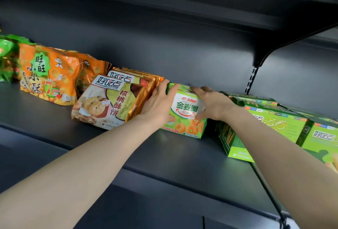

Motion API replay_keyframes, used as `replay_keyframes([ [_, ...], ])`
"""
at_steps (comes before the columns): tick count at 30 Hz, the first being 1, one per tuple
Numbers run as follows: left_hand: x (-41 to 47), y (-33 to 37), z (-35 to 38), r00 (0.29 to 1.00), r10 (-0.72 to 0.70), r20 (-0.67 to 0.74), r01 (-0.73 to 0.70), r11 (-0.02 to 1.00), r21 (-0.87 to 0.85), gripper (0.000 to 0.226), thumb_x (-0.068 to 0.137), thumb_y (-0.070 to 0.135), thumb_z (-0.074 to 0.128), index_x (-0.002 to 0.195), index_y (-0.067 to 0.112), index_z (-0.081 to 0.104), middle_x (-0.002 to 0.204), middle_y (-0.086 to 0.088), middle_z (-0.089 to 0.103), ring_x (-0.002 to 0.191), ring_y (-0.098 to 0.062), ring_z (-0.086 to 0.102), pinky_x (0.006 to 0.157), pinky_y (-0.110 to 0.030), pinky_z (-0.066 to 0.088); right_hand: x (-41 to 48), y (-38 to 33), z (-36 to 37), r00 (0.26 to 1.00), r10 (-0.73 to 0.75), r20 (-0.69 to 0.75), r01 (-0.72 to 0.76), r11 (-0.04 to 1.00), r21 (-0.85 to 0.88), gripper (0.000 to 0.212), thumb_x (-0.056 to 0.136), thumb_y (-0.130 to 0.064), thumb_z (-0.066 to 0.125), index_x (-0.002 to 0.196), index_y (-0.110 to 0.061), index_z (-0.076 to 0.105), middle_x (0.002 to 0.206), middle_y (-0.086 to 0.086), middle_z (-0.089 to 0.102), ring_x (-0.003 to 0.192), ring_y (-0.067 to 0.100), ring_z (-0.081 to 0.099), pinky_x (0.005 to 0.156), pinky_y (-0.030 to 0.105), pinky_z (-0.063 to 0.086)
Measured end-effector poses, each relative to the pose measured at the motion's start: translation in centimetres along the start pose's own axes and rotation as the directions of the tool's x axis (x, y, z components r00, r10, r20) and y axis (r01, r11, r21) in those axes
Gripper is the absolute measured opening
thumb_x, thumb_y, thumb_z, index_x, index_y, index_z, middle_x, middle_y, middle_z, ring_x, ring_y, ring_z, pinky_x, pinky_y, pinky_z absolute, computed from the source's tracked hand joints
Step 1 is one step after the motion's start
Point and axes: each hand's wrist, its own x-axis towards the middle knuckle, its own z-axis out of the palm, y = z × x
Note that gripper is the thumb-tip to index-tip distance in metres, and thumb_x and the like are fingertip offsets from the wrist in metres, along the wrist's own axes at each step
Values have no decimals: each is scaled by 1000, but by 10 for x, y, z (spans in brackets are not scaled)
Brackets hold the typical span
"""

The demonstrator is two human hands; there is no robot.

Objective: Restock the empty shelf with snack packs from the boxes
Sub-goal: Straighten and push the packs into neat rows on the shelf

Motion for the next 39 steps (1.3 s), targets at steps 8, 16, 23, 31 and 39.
replay_keyframes([
  [8,-46,-33,-49,947,270,-175,-247,959,139,97,77,34,82,154,15,25,160,-8,21,151,-28,13,121,-43,23,-37,-69,5,964,108,-244,-136,985,-104,94,92,-45,63,158,-21,1,163,11,10,151,38,5,119,51,19],
  [16,-98,-130,-114,976,197,-94,-188,978,92,90,89,46,66,157,14,15,165,-6,8,153,-25,2,123,-46,15,-62,-185,-4,935,43,-351,-55,998,-25,87,93,-42,62,159,-20,9,162,11,16,151,39,9,119,50,20],
  [23,-110,-181,-125,977,113,180,-138,981,134,94,93,45,60,158,18,-3,165,-2,-13,152,-23,-9,124,-45,12,-41,-234,13,961,0,-276,-9,1000,-29,90,91,-47,64,159,-22,10,165,9,7,152,35,5,120,47,19],
  [31,-86,-194,-93,970,44,238,-77,989,129,104,90,37,69,157,28,-9,164,0,-21,152,-22,-12,120,-47,17,-7,-236,41,980,0,-198,-15,997,-73,85,93,-39,66,157,-32,11,164,9,6,152,37,5,119,50,24],
  [39,-51,-192,-55,995,85,55,-94,978,188,133,75,22,85,149,34,-25,156,0,-38,153,-30,-1,95,-44,55,22,-225,43,954,-44,-298,-28,972,-235,100,68,-20,84,149,-27,25,151,14,24,131,38,34,100,43,39],
])
